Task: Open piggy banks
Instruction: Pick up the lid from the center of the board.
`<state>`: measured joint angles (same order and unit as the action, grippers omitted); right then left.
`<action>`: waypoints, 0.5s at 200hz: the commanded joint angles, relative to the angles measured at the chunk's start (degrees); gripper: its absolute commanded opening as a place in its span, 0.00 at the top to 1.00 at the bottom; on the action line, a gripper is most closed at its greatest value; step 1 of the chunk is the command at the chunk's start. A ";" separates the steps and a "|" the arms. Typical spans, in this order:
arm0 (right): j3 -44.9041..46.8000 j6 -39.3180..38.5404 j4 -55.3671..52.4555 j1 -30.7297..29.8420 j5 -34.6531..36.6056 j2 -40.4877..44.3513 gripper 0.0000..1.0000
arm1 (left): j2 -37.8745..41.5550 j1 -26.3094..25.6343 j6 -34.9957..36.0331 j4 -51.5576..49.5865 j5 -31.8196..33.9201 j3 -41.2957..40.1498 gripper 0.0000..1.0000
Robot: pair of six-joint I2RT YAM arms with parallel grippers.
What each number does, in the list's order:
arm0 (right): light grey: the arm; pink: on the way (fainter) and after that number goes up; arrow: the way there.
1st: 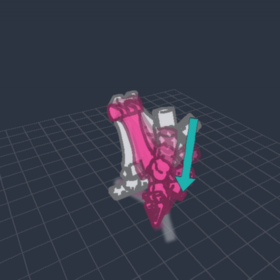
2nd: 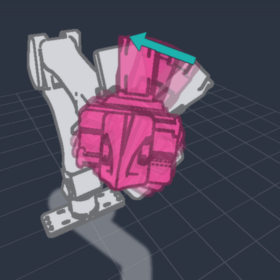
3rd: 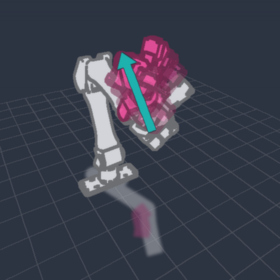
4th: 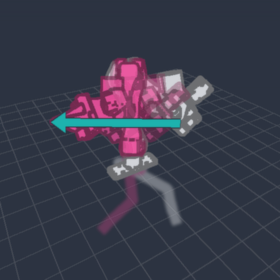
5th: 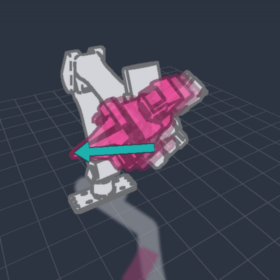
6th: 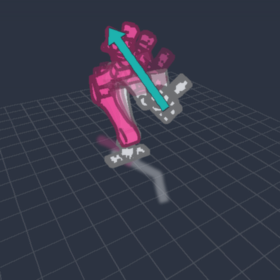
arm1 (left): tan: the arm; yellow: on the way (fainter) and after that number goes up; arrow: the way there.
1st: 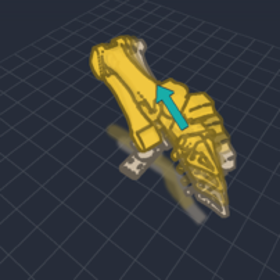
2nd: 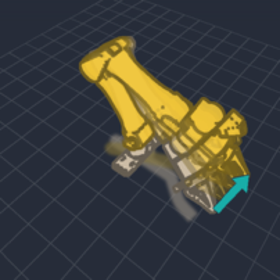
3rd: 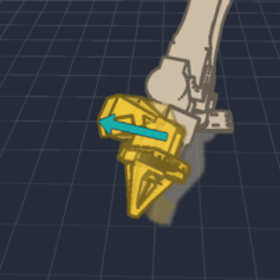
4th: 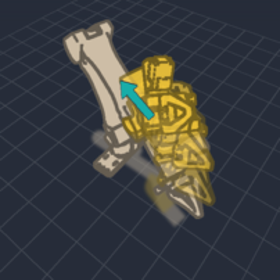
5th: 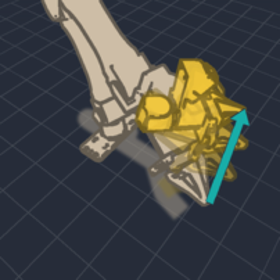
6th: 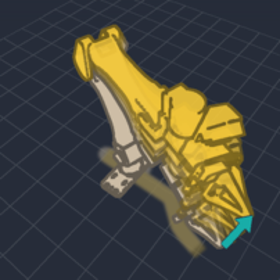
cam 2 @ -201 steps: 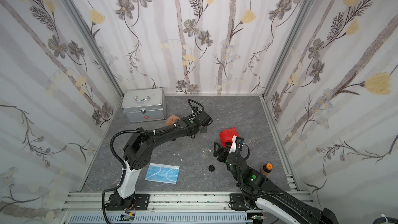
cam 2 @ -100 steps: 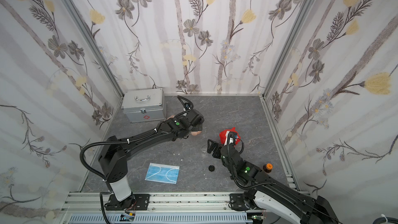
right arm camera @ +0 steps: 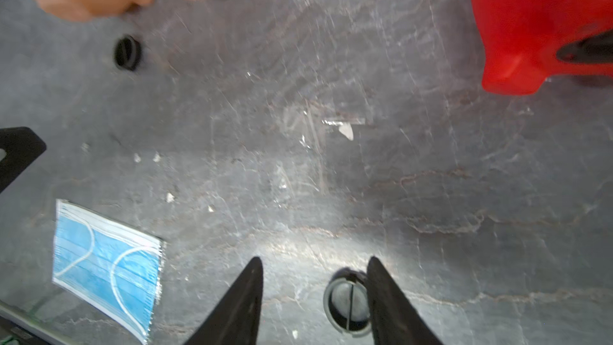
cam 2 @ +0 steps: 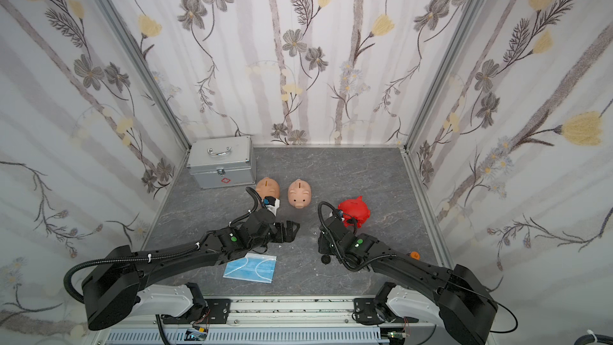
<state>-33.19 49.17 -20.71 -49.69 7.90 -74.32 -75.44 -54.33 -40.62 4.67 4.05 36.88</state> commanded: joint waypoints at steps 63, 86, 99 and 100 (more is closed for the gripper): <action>-4.54 3.70 -6.96 -2.86 -2.41 -7.45 0.77 | -10.40 -3.11 -7.04 24.01 -8.13 -6.43 0.00; -5.28 3.99 -7.69 -3.04 -2.56 -8.93 0.78 | -11.03 -3.15 -6.79 24.15 -8.09 -6.82 0.00; -5.64 4.09 -8.27 -3.28 -2.43 -9.79 0.79 | -11.10 -3.15 -6.68 23.87 -8.04 -6.87 0.00; -5.60 4.09 -8.28 -3.34 -2.48 -9.83 0.79 | -11.07 -3.15 -6.67 23.88 -8.07 -6.89 0.00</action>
<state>-37.91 51.88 -28.01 -52.62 4.75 -82.89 -86.24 -57.43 -46.72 25.41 -3.29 30.22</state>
